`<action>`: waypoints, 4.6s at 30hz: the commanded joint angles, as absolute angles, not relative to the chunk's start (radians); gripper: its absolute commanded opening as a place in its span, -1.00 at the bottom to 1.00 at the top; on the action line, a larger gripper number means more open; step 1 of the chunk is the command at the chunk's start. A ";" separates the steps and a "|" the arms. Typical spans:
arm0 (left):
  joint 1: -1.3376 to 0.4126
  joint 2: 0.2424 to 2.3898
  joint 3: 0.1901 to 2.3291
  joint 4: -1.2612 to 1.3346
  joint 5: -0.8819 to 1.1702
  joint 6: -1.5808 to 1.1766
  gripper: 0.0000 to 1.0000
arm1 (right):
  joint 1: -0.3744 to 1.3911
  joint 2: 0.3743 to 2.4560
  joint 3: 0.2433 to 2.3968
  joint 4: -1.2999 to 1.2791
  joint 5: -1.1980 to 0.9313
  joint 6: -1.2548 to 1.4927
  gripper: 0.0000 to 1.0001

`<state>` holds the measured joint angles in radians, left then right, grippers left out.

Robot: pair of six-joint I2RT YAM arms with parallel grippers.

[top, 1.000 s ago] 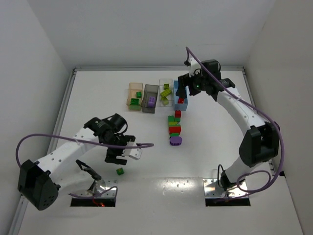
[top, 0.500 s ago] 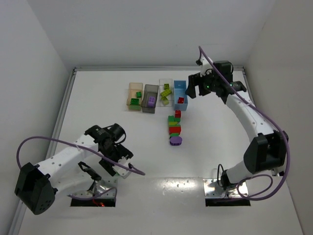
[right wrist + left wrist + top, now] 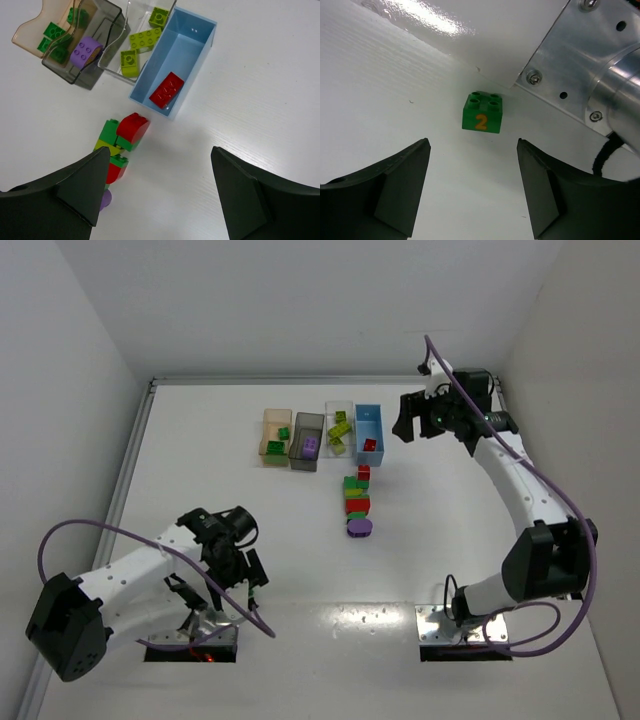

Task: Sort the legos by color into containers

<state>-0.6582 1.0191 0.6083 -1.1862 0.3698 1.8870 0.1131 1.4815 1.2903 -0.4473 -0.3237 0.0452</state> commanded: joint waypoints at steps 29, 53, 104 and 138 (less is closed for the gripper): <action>-0.746 1.149 0.549 -1.125 0.431 1.964 0.13 | 0.021 1.427 1.253 -0.440 -0.385 0.069 0.65; -0.634 1.339 1.081 -0.957 0.572 1.472 -0.44 | 0.032 1.508 1.322 -0.408 -0.425 0.097 0.65; -0.199 2.186 2.008 -0.684 0.391 0.247 0.65 | 0.041 1.601 1.373 -0.408 -0.462 0.077 0.65; -0.170 1.552 1.447 -0.526 0.569 0.189 0.65 | 0.399 1.718 1.509 -0.653 -0.310 0.070 0.13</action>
